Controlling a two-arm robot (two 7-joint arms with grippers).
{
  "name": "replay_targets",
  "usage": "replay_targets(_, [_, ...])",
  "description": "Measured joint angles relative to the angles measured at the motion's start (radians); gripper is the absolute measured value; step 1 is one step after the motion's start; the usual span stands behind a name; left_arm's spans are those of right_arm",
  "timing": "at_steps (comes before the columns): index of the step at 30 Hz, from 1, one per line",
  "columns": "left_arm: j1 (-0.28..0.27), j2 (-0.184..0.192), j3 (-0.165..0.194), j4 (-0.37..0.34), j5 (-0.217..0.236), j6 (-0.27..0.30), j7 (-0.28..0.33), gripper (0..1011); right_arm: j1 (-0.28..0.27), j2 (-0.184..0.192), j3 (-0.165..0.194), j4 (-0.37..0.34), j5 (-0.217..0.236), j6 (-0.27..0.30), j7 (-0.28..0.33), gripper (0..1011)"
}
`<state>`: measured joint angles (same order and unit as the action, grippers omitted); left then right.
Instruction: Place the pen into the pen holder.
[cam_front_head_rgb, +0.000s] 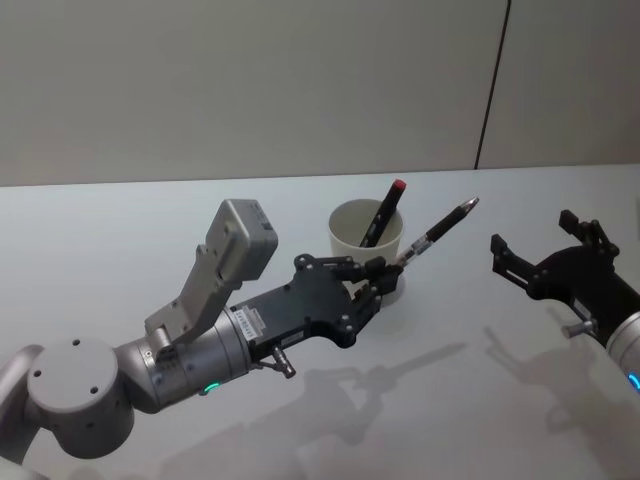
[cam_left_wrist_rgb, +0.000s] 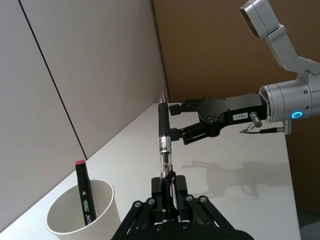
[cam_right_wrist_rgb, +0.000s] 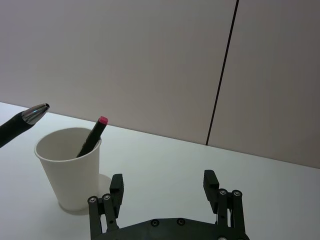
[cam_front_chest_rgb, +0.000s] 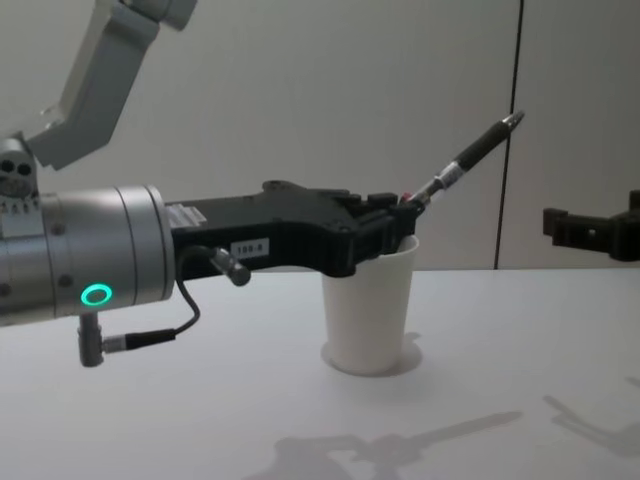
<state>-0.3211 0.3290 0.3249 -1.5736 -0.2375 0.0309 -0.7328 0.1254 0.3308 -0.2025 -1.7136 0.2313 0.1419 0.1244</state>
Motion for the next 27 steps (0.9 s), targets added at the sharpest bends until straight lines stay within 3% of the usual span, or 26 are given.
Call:
replay_targets(18, [-0.008, -0.005, 0.006, 0.01, -0.002, -0.009, -0.009, 175, -0.008, 0.009, 0.004, -0.005, 0.005, -0.015, 0.026, 1001])
replay_targets(27, [-0.008, -0.006, 0.007, 0.011, -0.002, -0.01, -0.01, 175, -0.028, 0.028, 0.015, -0.015, 0.048, -0.044, 0.075, 1001])
